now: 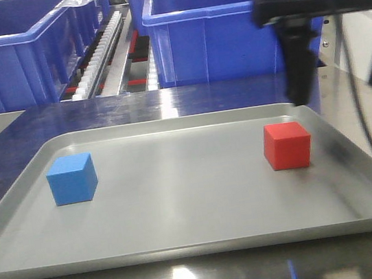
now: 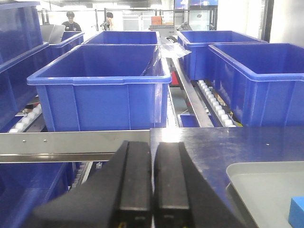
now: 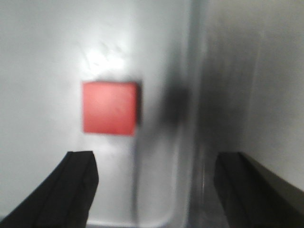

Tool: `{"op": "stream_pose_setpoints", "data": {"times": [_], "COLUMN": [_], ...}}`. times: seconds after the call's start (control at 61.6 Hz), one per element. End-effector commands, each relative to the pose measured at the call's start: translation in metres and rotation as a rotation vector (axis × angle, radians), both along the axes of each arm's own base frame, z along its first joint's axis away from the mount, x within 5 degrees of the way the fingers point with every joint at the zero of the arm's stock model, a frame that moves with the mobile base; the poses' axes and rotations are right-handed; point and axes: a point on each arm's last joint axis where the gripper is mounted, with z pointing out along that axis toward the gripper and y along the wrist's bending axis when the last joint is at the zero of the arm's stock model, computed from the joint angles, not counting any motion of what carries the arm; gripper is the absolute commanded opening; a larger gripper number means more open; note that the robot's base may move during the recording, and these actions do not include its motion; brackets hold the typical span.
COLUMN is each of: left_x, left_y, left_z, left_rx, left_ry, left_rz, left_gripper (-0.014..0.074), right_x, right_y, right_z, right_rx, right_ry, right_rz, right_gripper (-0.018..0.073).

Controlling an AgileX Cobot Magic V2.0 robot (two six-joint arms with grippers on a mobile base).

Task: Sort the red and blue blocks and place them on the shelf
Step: 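Lower the open right gripper around the red cube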

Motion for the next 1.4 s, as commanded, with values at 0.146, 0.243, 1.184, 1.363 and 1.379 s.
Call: {"op": "stream_pose_setpoints", "data": {"times": [0.146,0.243,1.184,1.363,1.379], "left_x": [-0.001,-0.001,-0.001,-0.001,-0.001], "left_y": [0.001,0.001,0.001,0.001,0.001], "left_z": [-0.001,-0.001,-0.001,-0.001,-0.001], "left_rx": [-0.022,-0.022,-0.022,-0.022,-0.022], "left_ry": [-0.066,-0.066,-0.066,-0.066,-0.066], "left_rz": [0.007,0.007,0.007,0.007,0.007], "left_gripper": [0.0124,0.0124,0.0124,0.0124,0.0124], "right_x": [0.012,0.016,0.028,0.029,0.029], "right_y": [0.018,0.021,0.033,0.033,0.033], "right_z": [0.003,-0.004,-0.035,-0.035,-0.035], "right_rx": [0.033,0.029,0.046,0.049,0.049], "right_ry": [-0.058,-0.048,0.01,0.004,0.005], "right_rz": [0.034,0.038,-0.027,-0.026,-0.026], "right_gripper": [0.0613,0.0613,0.0613,0.0607,0.0596]}}
